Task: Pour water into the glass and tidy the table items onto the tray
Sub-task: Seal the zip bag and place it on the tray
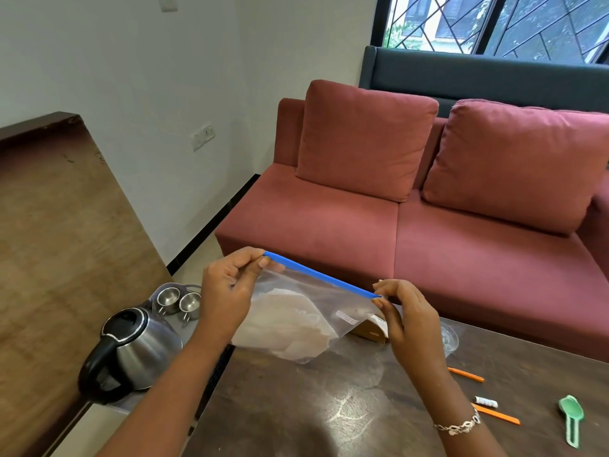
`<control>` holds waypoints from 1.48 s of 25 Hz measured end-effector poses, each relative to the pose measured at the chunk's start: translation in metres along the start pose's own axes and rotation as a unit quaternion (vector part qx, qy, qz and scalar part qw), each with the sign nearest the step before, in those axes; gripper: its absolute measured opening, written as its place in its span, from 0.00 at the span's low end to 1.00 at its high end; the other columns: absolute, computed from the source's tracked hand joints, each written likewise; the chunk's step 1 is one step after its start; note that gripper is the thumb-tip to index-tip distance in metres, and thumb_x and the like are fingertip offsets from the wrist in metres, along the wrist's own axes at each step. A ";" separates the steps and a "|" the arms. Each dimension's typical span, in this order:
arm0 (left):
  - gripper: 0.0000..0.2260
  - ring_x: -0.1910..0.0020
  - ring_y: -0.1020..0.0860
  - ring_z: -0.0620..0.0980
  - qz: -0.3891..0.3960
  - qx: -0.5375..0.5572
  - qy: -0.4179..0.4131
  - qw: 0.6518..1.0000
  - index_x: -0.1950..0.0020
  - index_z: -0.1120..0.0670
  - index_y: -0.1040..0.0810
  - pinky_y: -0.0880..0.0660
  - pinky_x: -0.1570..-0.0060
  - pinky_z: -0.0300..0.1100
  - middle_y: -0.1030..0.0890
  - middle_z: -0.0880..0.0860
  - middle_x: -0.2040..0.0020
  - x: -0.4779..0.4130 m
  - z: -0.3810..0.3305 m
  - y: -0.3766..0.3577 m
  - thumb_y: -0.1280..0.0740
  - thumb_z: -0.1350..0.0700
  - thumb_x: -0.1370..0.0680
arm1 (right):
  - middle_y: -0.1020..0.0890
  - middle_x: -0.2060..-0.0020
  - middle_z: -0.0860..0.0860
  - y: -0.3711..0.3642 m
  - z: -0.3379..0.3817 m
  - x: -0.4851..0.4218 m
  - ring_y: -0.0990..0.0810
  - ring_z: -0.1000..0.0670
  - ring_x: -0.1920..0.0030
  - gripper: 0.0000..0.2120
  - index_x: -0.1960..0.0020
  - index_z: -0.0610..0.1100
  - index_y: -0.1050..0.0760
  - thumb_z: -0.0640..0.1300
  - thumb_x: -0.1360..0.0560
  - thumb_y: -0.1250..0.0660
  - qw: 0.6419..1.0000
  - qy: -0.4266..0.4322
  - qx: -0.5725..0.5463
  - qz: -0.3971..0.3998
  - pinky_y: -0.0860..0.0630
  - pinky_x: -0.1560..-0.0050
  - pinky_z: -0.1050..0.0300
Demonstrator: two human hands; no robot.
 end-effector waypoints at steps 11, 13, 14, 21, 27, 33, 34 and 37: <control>0.09 0.68 0.18 0.49 -0.023 0.207 0.136 0.969 0.65 0.51 0.18 0.20 0.66 0.39 0.15 0.52 0.66 -0.005 -0.011 -0.001 0.37 0.54 0.28 | 0.15 0.55 0.45 -0.026 0.009 0.019 0.17 0.47 0.53 0.22 0.52 0.42 0.19 0.50 0.42 0.21 0.865 -0.210 -0.431 0.149 0.23 0.58 0.61; 0.10 0.62 0.17 0.50 -0.012 0.225 0.144 0.964 0.62 0.51 0.18 0.20 0.63 0.39 0.15 0.53 0.62 -0.005 -0.005 0.002 0.33 0.46 0.30 | 0.15 0.62 0.46 -0.027 0.015 0.016 0.17 0.50 0.60 0.05 0.60 0.43 0.17 0.40 0.36 0.25 0.868 -0.215 -0.435 0.109 0.23 0.62 0.63; 0.16 0.58 0.17 0.50 0.012 0.226 0.146 0.963 0.58 0.53 0.18 0.20 0.60 0.39 0.15 0.54 0.58 -0.004 -0.001 0.004 0.31 0.41 0.33 | 0.15 0.65 0.47 -0.026 0.017 0.013 0.17 0.51 0.62 0.04 0.62 0.44 0.17 0.37 0.35 0.28 0.867 -0.215 -0.440 0.094 0.23 0.64 0.62; 0.22 0.56 0.17 0.47 0.139 0.236 0.257 0.927 0.48 0.52 0.21 0.22 0.61 0.35 0.15 0.51 0.54 0.019 0.020 -0.004 0.21 0.49 0.39 | 0.16 0.66 0.47 -0.023 0.020 0.003 0.18 0.49 0.63 0.19 0.61 0.43 0.19 0.54 0.44 0.21 0.848 -0.225 -0.470 0.094 0.22 0.65 0.59; 0.10 0.64 0.17 0.46 0.063 0.215 0.265 0.938 0.55 0.58 0.21 0.20 0.64 0.36 0.15 0.51 0.62 0.019 0.021 -0.005 0.35 0.71 0.29 | 0.15 0.63 0.46 -0.022 0.018 0.005 0.17 0.50 0.61 0.23 0.60 0.43 0.17 0.57 0.48 0.21 0.847 -0.244 -0.462 0.095 0.21 0.63 0.61; 0.10 0.60 0.17 0.48 0.081 0.216 0.262 0.937 0.49 0.55 0.21 0.20 0.62 0.37 0.15 0.52 0.58 0.022 0.022 -0.006 0.36 0.66 0.26 | 0.15 0.60 0.45 -0.017 0.013 0.000 0.16 0.49 0.61 0.22 0.52 0.42 0.21 0.46 0.43 0.21 0.822 -0.261 -0.493 0.113 0.21 0.64 0.58; 0.12 0.60 0.17 0.48 0.085 0.222 0.258 0.936 0.48 0.54 0.21 0.20 0.61 0.37 0.15 0.52 0.58 0.021 0.021 -0.005 0.37 0.67 0.26 | 0.15 0.59 0.45 -0.015 0.014 -0.002 0.16 0.48 0.60 0.27 0.50 0.41 0.22 0.48 0.46 0.20 0.817 -0.256 -0.502 0.124 0.20 0.63 0.58; 0.16 0.61 0.17 0.48 0.110 0.228 0.237 0.938 0.49 0.50 0.19 0.20 0.60 0.38 0.15 0.51 0.57 0.021 0.019 -0.006 0.36 0.69 0.26 | 0.15 0.62 0.45 -0.015 0.011 -0.003 0.17 0.48 0.63 0.21 0.55 0.44 0.20 0.43 0.46 0.19 0.816 -0.247 -0.504 0.133 0.20 0.64 0.57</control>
Point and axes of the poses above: each hand's wrist, its own x-axis away from the middle knuckle, its own y-axis out of the back of the hand, z = x × y, the point moved 2 cm from there along -x, towards the middle knuckle
